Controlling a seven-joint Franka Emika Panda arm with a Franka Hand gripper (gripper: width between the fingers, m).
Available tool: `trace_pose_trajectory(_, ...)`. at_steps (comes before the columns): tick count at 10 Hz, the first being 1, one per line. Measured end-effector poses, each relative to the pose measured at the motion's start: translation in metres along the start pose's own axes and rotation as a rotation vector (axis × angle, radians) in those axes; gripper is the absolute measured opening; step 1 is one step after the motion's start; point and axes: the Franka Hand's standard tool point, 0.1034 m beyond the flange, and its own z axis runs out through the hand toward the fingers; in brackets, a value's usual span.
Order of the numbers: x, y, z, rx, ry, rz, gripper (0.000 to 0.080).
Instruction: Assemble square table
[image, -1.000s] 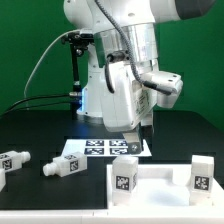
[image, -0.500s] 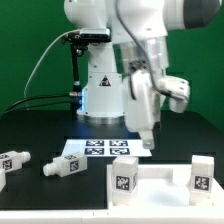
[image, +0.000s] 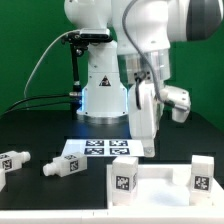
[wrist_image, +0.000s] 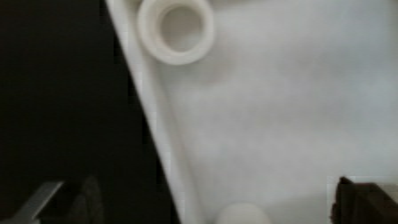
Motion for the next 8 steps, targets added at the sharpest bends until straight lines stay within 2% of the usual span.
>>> trace_pose_trajectory(1, 0.003, 0.006, 0.010, -0.010, 0.013, -0.006, 0.0648)
trace_pose_trajectory(2, 0.005, 0.009, 0.020, -0.008, 0.026, -0.005, 0.0648)
trace_pose_trajectory(3, 0.005, 0.014, 0.033, -0.021, 0.041, -0.007, 0.0648)
trace_pose_trajectory(5, 0.000, 0.012, 0.051, -0.034, 0.061, -0.018, 0.0648)
trace_pose_trajectory(7, -0.012, 0.012, 0.059, -0.034, 0.074, -0.012, 0.0648)
trace_pose_trajectory(8, -0.011, 0.011, 0.059, -0.034, 0.072, -0.024, 0.0639)
